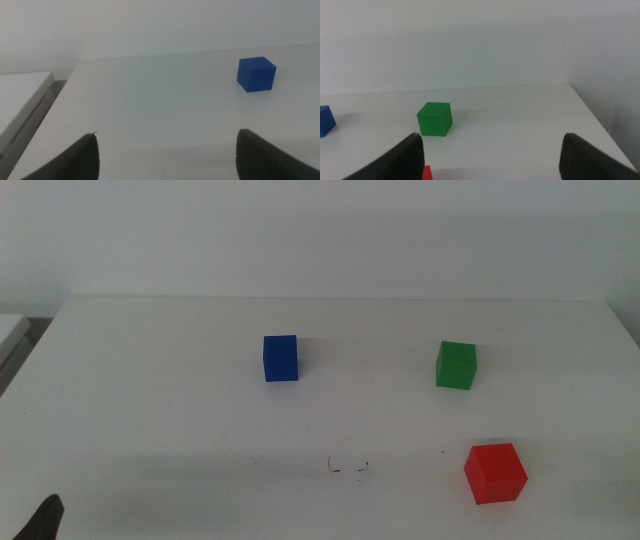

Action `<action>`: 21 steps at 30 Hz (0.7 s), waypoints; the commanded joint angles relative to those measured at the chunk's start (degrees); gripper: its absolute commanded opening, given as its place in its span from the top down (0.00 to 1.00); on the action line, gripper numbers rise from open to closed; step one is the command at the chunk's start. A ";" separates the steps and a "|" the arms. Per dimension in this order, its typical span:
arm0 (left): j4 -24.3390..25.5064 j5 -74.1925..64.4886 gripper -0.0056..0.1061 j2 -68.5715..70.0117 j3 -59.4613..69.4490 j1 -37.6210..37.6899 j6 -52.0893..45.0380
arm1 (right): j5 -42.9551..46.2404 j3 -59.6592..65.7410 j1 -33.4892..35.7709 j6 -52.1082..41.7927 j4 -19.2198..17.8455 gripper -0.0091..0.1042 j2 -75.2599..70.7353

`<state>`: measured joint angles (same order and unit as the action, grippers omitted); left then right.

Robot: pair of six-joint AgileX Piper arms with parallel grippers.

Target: Stack red cubes first, then green, then blue cubes in a specific spot.

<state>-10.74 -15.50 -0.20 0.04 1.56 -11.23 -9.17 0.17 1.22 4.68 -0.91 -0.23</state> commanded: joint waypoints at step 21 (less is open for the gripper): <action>0.77 0.78 0.11 0.20 -0.04 0.23 0.16 | -18.00 -22.57 -0.11 0.92 4.10 0.10 8.22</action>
<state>-10.35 -15.50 -0.20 0.04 1.56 -11.23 -25.54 -19.65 1.22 5.66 2.14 5.65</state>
